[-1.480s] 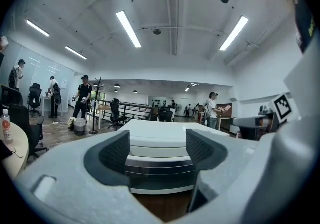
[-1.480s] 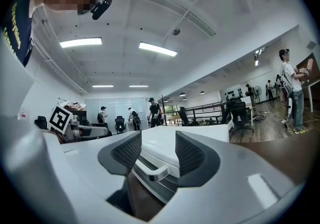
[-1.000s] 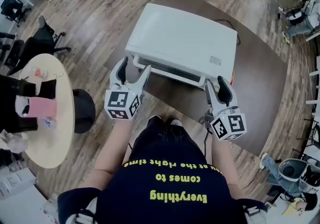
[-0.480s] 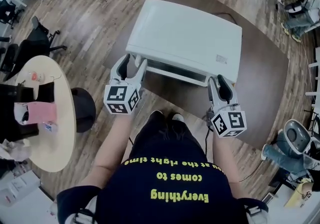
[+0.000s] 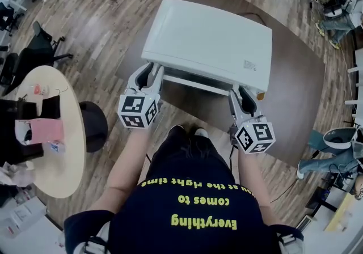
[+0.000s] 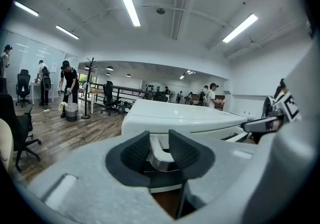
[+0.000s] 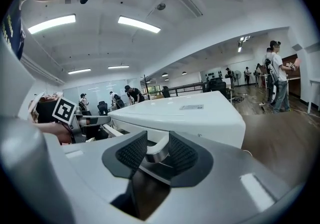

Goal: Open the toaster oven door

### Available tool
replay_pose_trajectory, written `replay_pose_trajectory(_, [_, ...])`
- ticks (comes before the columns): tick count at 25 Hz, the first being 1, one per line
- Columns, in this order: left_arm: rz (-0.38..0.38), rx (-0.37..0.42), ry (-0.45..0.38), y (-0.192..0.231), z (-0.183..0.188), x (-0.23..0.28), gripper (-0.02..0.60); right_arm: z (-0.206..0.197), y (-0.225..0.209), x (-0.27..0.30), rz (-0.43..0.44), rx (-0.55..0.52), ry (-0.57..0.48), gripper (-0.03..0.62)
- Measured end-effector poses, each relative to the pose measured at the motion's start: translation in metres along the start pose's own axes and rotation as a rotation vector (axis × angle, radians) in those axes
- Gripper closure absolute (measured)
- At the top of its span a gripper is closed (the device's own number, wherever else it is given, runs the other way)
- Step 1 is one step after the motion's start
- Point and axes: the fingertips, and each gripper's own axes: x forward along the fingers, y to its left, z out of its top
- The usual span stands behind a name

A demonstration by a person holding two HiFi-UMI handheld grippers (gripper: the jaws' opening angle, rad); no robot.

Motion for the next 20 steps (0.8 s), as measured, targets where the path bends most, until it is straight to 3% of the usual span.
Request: replay_pose_trajectory(20, [-0.003,-0.006,0.053,-0.008,-0.018,-0.024,0.465,-0.02,0.012,-0.022,0.054,0.025,0.057,0.452])
